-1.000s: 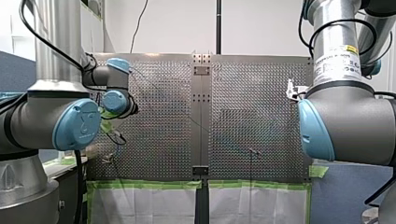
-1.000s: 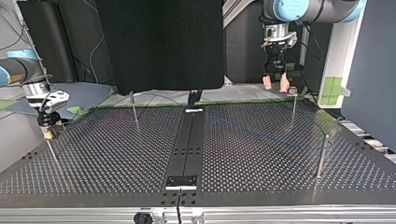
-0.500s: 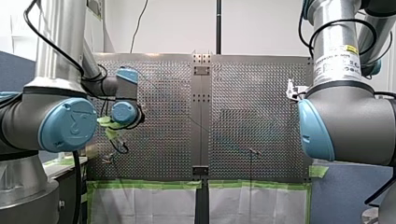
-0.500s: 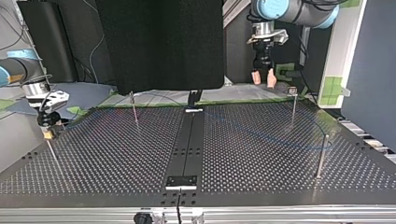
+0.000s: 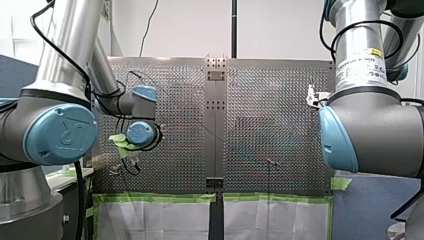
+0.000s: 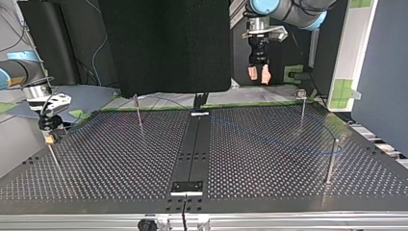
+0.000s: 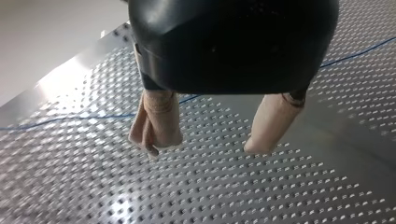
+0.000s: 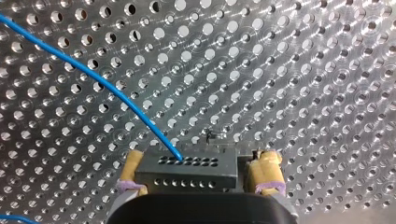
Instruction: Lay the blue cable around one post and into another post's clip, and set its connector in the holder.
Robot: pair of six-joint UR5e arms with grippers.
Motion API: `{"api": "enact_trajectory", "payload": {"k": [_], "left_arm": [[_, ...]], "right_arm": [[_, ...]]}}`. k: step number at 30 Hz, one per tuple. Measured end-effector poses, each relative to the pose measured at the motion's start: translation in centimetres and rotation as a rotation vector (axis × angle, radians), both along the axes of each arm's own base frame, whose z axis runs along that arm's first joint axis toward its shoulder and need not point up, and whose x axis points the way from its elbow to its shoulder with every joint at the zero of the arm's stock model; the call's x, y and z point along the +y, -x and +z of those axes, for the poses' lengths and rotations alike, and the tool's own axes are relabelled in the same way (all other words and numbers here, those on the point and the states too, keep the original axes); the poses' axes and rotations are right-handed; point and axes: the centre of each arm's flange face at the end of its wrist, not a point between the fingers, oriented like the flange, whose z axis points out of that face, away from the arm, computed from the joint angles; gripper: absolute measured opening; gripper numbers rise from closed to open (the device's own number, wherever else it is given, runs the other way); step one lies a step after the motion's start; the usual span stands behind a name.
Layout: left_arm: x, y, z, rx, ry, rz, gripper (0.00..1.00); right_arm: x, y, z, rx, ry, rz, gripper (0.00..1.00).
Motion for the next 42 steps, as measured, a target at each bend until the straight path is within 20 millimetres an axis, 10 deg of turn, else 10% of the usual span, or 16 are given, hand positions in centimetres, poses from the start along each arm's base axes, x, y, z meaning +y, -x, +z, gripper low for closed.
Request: {"api": "enact_trajectory", "payload": {"k": [42], "left_arm": [[-9.5,9.0,-2.3,-0.049,-0.342,-0.299,1.0]], "right_arm": [[0.0,0.0,0.0,0.0,0.0,0.0,1.0]]}}
